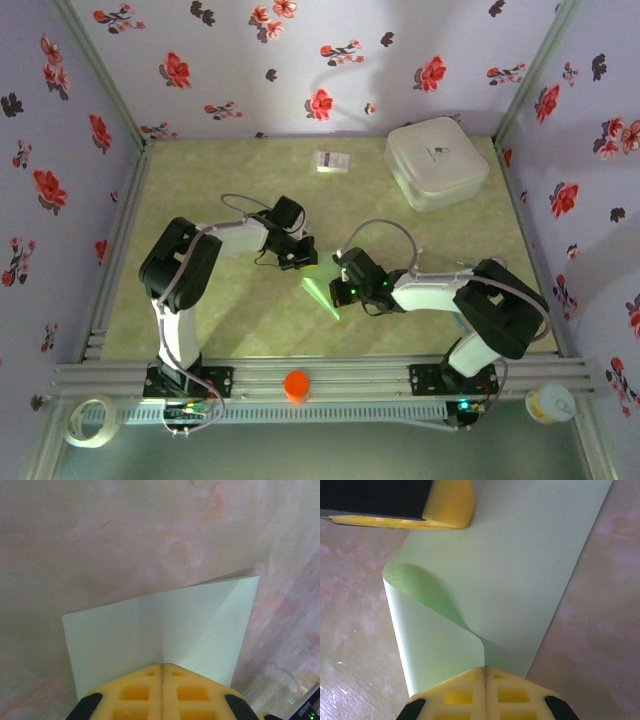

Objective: Fold a paper plane with a square sheet of paper (pick it up from the middle)
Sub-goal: Third fold the triangle at the center of the table.

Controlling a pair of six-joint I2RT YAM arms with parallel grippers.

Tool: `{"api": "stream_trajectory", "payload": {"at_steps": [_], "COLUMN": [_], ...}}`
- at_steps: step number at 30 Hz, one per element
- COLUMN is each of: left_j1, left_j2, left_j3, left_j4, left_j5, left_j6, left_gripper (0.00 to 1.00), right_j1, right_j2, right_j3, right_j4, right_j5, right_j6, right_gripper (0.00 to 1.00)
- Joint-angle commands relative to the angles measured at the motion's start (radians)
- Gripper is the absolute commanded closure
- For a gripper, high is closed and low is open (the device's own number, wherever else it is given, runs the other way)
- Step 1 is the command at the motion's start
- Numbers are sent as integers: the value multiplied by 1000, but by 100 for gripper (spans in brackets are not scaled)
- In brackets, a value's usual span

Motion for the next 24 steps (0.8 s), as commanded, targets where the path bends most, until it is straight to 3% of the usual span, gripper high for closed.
{"api": "stream_trajectory", "payload": {"at_steps": [1, 10, 19, 24], "left_j1": [-8, -7, -10, -19], "left_j2": [-9, -13, -93, -234], "left_j3": [0, 42, 110, -41], "left_j4": [-50, -71, -100, -1], "left_j5": [-9, -9, -80, -85], "left_j6": [15, 31, 26, -61], "left_gripper": [96, 94, 79, 92], "right_j1": [-6, -5, -5, -5], "right_j2": [14, 18, 27, 28], "right_j3": [24, 23, 27, 26], "right_j4": [-13, -13, -13, -13], "right_j5": [14, 7, 4, 7], "right_j6": [19, 21, 27, 30], "right_gripper": [100, 100, 100, 100]}}
